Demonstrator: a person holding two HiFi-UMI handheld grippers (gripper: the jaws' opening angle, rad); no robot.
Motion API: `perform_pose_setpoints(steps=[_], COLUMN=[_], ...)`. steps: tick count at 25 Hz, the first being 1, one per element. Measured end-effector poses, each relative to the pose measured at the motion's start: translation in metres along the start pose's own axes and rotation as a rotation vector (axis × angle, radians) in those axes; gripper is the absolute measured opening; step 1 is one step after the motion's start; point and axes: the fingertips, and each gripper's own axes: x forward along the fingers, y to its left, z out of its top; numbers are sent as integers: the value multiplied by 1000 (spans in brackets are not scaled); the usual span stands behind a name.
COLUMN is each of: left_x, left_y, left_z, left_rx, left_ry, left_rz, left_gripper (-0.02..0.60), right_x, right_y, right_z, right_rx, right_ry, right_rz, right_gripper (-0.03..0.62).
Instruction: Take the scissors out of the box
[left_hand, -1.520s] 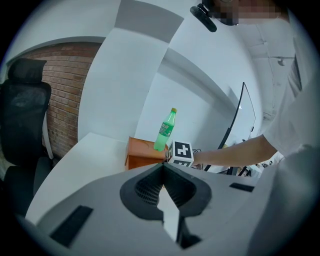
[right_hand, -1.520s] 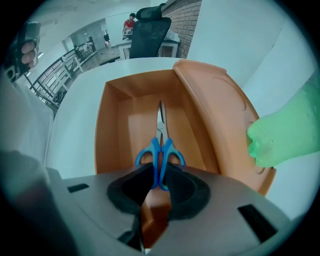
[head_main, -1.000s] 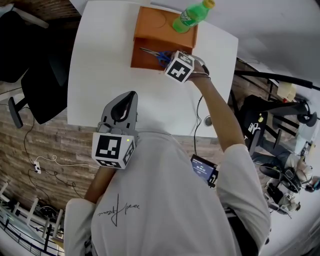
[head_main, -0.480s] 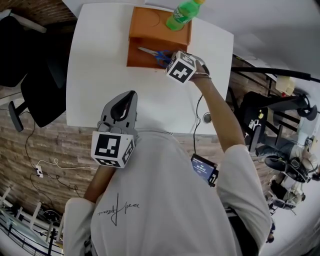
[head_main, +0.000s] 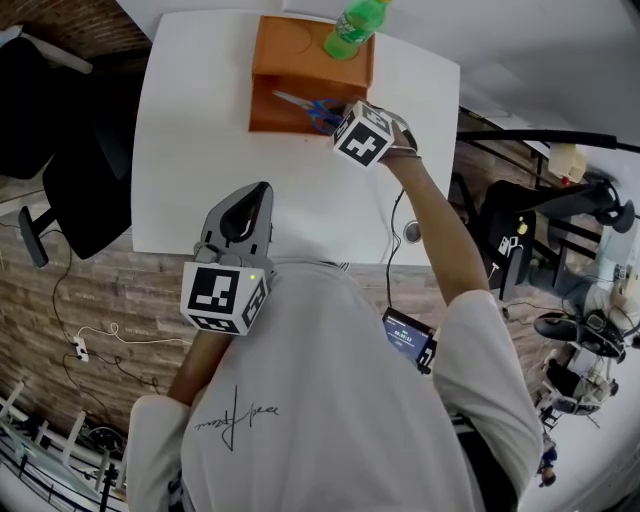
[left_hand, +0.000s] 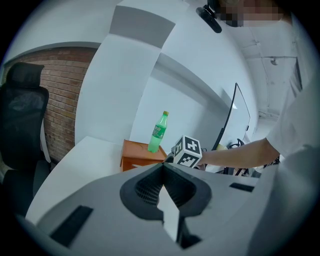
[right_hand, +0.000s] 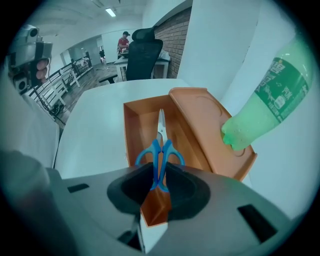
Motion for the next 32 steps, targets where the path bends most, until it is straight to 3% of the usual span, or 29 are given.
perform_pose_setpoints(steps=[32], left_x=[-27], left_y=[-32], left_z=[5], left_rx=[51], left_ry=[-56], left_rz=[-17], left_gripper=[8], right_x=[-70], right_y=[25], right_z=[12], right_rx=[84], right_ry=[-165], right_rz=[-87], right_gripper=[89])
